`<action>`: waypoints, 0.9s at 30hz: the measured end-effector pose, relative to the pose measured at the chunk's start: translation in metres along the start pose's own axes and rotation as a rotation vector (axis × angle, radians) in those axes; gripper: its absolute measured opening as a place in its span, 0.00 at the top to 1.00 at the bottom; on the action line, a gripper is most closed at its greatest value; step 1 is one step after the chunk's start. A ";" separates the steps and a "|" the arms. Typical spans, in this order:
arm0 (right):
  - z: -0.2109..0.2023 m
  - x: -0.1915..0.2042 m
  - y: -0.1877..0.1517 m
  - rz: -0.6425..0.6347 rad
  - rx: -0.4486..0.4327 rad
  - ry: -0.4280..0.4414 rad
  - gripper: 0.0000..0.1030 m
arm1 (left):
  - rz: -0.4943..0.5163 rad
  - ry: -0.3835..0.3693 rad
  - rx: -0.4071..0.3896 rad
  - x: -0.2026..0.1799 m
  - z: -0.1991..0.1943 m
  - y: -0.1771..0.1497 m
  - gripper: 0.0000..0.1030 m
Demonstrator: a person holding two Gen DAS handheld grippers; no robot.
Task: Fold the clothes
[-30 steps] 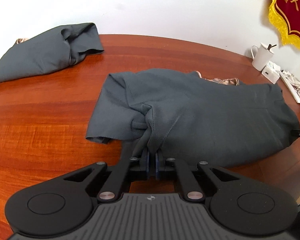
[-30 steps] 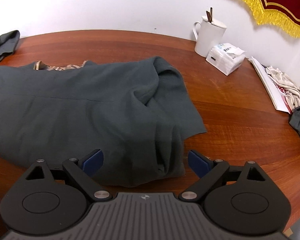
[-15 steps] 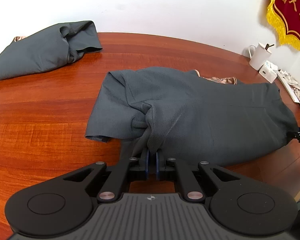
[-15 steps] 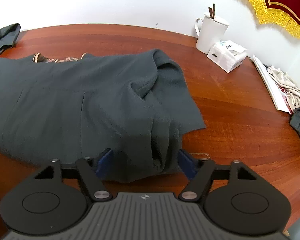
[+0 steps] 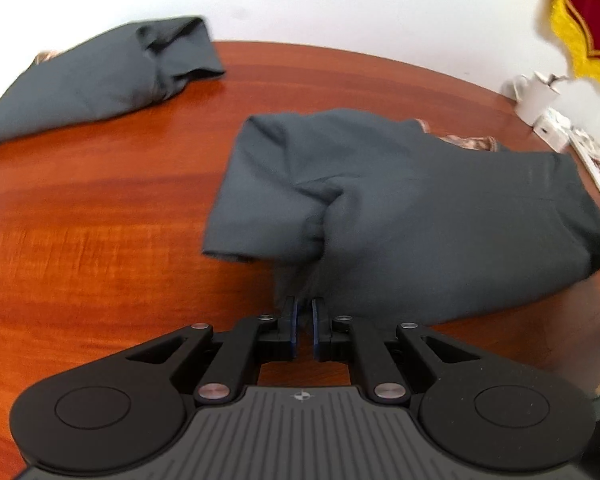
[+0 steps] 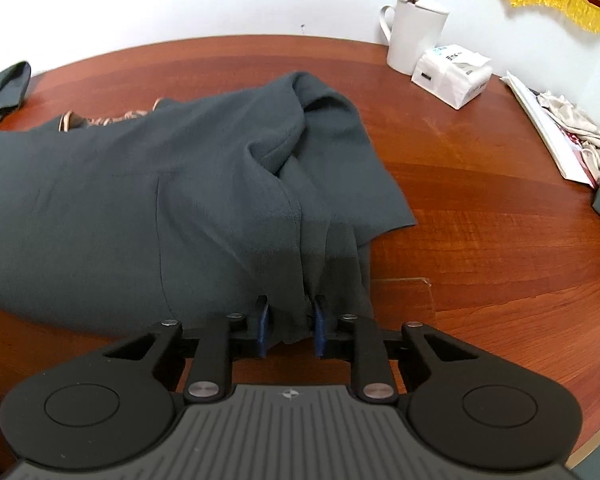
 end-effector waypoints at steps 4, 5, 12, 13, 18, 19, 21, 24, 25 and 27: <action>-0.004 -0.001 0.000 0.009 -0.010 0.003 0.65 | -0.061 0.002 -0.001 0.020 -0.007 -0.007 0.93; -0.005 0.000 0.000 0.004 -0.014 0.001 0.64 | -0.062 0.006 -0.003 0.021 -0.009 -0.008 0.93; -0.027 0.006 0.001 -0.011 -0.073 0.004 0.40 | -0.073 0.015 -0.047 0.016 -0.033 -0.014 0.87; -0.032 0.007 0.001 -0.012 -0.081 0.009 0.40 | -0.069 0.017 -0.054 0.013 -0.036 -0.015 0.76; -0.056 0.013 -0.001 -0.016 -0.127 0.034 0.28 | -0.039 0.023 -0.087 -0.007 -0.052 -0.023 0.57; -0.062 0.014 -0.002 -0.018 -0.138 0.038 0.27 | -0.036 0.019 -0.092 -0.013 -0.056 -0.025 0.54; -0.072 0.016 -0.004 -0.024 -0.153 0.044 0.26 | -0.028 0.019 -0.109 -0.022 -0.064 -0.028 0.47; -0.091 0.018 -0.009 -0.034 -0.178 0.058 0.20 | -0.018 0.020 -0.137 -0.037 -0.078 -0.035 0.37; -0.096 0.018 -0.011 -0.037 -0.186 0.062 0.19 | -0.021 0.025 -0.148 -0.043 -0.084 -0.037 0.31; -0.106 0.017 -0.014 -0.040 -0.198 0.073 0.16 | -0.029 0.029 -0.170 -0.053 -0.096 -0.043 0.22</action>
Point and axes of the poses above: each gripper's, at about its wrist camera, not at the fingertips, and z roughly the way its jaws point, x to its left, y to its top, the point moved 6 cm from there along z, roughly the way its jaws point, and after that the axes turned 1 degree about y, right-handed, at the moved point
